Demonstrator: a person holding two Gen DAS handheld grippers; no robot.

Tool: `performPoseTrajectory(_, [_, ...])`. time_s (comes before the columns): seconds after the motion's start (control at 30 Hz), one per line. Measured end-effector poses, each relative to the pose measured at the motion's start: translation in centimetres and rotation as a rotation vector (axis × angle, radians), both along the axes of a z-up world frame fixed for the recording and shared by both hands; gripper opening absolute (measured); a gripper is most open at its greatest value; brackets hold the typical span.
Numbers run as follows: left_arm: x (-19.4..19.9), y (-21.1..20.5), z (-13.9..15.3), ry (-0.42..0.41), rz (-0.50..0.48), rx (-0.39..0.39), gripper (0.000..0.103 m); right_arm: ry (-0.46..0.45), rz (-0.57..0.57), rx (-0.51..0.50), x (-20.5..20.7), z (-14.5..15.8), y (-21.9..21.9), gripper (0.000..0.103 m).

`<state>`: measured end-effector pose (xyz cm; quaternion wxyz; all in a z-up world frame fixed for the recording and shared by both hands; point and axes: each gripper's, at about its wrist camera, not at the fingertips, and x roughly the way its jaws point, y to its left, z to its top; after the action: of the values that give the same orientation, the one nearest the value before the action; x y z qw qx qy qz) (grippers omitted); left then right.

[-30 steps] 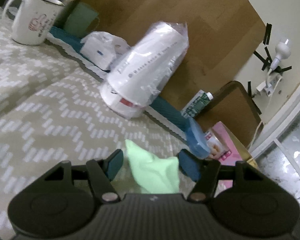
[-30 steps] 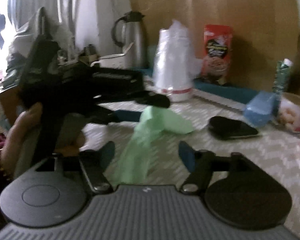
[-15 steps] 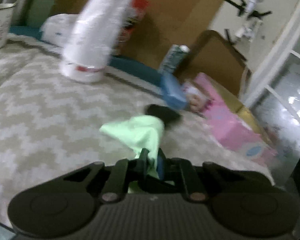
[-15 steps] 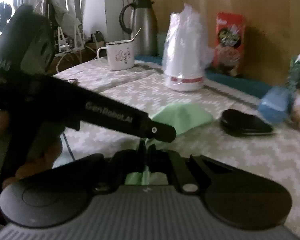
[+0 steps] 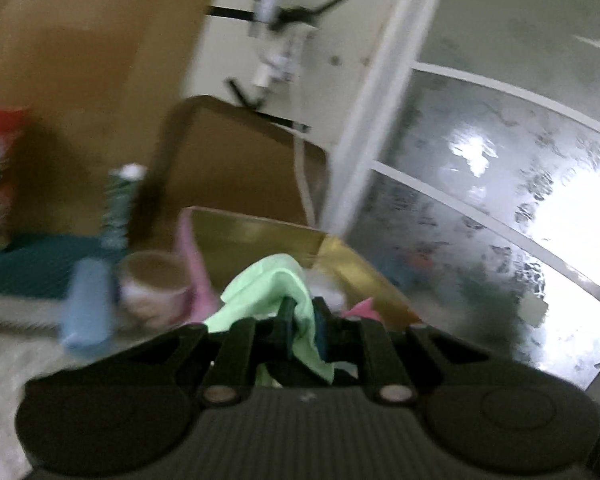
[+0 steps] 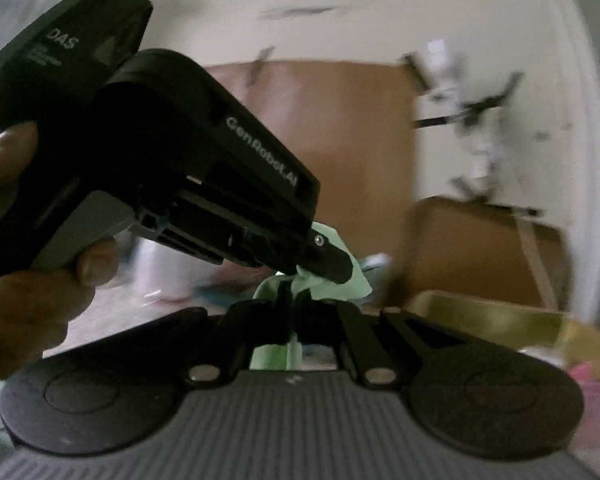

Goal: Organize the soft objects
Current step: 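Carry the green cloth into the pink tin and release it, then grasp the black pouch with the right gripper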

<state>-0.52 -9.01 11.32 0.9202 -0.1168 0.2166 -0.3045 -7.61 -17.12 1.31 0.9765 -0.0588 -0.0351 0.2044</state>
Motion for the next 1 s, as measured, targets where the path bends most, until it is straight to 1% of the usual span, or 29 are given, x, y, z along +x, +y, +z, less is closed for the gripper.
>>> performPoseTrajectory(0.1, [2.4,-3.3,-0.2,0.007,-0.037,0.022,0.012,0.006,-0.093,0.029,2.1,0.4,-2.6,0.005])
performPoseTrajectory(0.2, [4.9,-5.8,-0.9,0.02,-0.028,0.055,0.014,0.046,-0.161,0.037,4.9,0.4,-4.5,0.005])
performPoseTrajectory(0.27, [6.5,-6.8,-1.5,0.033,0.013,0.079,0.031,0.071,-0.194,0.037,6.7,0.2,-5.5,0.006])
performPoseTrajectory(0.33, [7.4,-7.0,-2.0,0.047,0.071,0.087,0.034,0.09,-0.23,0.03,9.1,0.2,-6.1,0.008])
performPoseTrajectory(0.37, [7.5,-6.6,-2.1,0.058,0.093,0.08,0.034,0.099,-0.249,0.024,10.5,0.2,-6.3,0.01])
performPoseTrajectory(0.4, [7.7,-6.2,-2.2,0.067,0.104,0.069,0.035,0.117,-0.265,0.015,11.9,0.3,-6.4,0.016])
performPoseTrajectory(0.47, [7.7,-5.2,-2.4,0.069,0.126,0.062,0.038,0.175,-0.297,-0.002,14.4,0.0,-6.6,0.065])
performPoseTrajectory(0.5, [7.4,-4.5,-2.5,0.062,0.145,0.068,0.039,0.203,-0.317,-0.001,15.5,-0.1,-6.9,0.072])
performPoseTrajectory(0.53, [7.1,-3.8,-2.6,0.055,0.161,0.075,0.04,0.217,-0.335,0.01,15.9,-0.3,-7.3,0.075])
performPoseTrajectory(0.6, [6.1,-2.0,-3.1,0.046,0.192,0.084,0.04,0.221,-0.34,0.052,15.2,-0.6,-8.0,0.078])
performPoseTrajectory(0.63, [5.8,-1.3,-3.3,0.048,0.206,0.084,0.04,0.215,-0.342,0.074,14.8,-0.7,-8.2,0.083])
performPoseTrajectory(0.67, [5.3,-0.2,-3.6,0.054,0.223,0.08,0.04,0.208,-0.349,0.087,14.5,-0.8,-8.3,0.085])
performPoseTrajectory(0.73, [4.3,1.8,-4.3,0.066,0.257,0.075,0.04,0.19,-0.352,0.095,13.6,-0.9,-8.1,0.085])
performPoseTrajectory(0.8, [3.2,4.0,-5.0,0.073,0.301,0.082,0.043,0.156,-0.351,0.105,12.9,-0.7,-8.0,0.085])
performPoseTrajectory(0.87, [2.0,6.5,-5.7,0.083,0.363,0.096,0.043,0.117,-0.334,0.128,12.1,-0.4,-7.7,0.085])
performPoseTrajectory(0.93, [1.0,9.1,-6.4,0.099,0.422,0.099,0.043,0.09,-0.304,0.16,10.6,0.0,-7.0,0.085])
performPoseTrajectory(1.0, [0.2,11.9,-7.1,0.125,0.503,0.113,0.043,0.078,-0.237,0.177,9.0,0.4,-5.7,0.085])
